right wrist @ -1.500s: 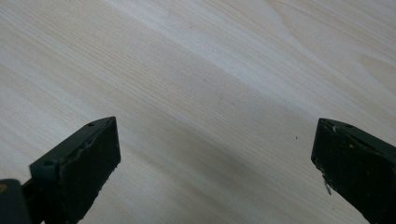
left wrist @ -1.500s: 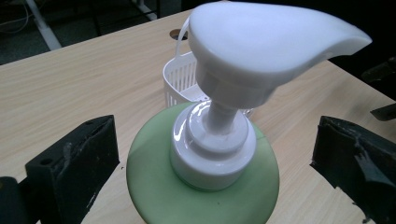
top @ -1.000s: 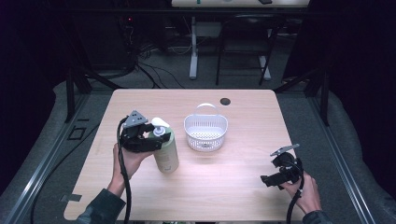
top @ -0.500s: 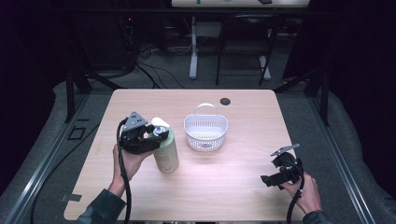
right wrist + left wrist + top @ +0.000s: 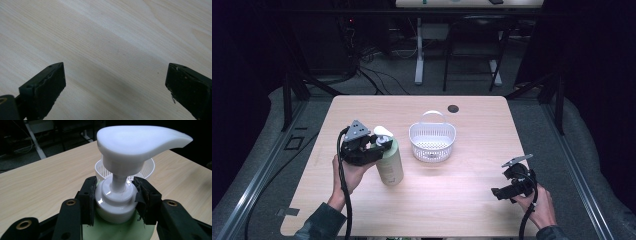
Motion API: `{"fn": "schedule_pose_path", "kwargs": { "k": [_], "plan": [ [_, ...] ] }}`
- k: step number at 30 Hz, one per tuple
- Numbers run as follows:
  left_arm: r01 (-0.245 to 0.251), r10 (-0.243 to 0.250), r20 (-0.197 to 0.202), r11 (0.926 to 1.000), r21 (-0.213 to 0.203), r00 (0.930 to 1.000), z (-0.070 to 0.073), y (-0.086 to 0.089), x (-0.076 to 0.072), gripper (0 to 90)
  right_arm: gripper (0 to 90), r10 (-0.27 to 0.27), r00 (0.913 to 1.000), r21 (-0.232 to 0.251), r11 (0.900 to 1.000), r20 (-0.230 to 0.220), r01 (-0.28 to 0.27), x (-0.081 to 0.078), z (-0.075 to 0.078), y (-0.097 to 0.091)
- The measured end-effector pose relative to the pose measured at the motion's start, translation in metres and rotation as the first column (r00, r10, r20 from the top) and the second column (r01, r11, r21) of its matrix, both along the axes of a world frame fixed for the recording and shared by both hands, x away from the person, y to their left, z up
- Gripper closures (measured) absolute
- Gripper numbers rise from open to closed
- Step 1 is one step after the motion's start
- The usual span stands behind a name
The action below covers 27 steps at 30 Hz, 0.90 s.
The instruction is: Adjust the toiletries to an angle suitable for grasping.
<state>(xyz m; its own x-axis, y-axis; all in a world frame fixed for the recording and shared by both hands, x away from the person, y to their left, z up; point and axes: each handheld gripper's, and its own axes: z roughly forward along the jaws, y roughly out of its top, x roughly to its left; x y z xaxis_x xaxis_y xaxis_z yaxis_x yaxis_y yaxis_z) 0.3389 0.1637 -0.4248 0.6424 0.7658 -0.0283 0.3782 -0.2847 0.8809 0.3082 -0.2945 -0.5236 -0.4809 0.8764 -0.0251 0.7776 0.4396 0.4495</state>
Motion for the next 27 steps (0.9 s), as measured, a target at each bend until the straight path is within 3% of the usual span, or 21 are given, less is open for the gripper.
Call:
{"fn": "schedule_pose_path", "kwargs": {
  "k": [9, 27],
  "plan": [
    [-0.006, 0.006, 0.015, 1.0000, -0.006, 0.9999, -0.0015, -0.0007, -0.0007, 55.2, 2.4, -0.001, 1.0000, -0.001, 1.0000, -0.002, 0.001, 0.0001, -0.0004, -0.0001],
    [-0.010, 0.010, 0.003, 0.9998, 0.015, 0.9999, 0.0027, 0.0012, 0.0000, 55.5, 2.4, -0.002, 1.0000, -0.001, 1.0000, 0.000, 0.002, 0.0001, -0.0002, -0.0002]
  ]
}}
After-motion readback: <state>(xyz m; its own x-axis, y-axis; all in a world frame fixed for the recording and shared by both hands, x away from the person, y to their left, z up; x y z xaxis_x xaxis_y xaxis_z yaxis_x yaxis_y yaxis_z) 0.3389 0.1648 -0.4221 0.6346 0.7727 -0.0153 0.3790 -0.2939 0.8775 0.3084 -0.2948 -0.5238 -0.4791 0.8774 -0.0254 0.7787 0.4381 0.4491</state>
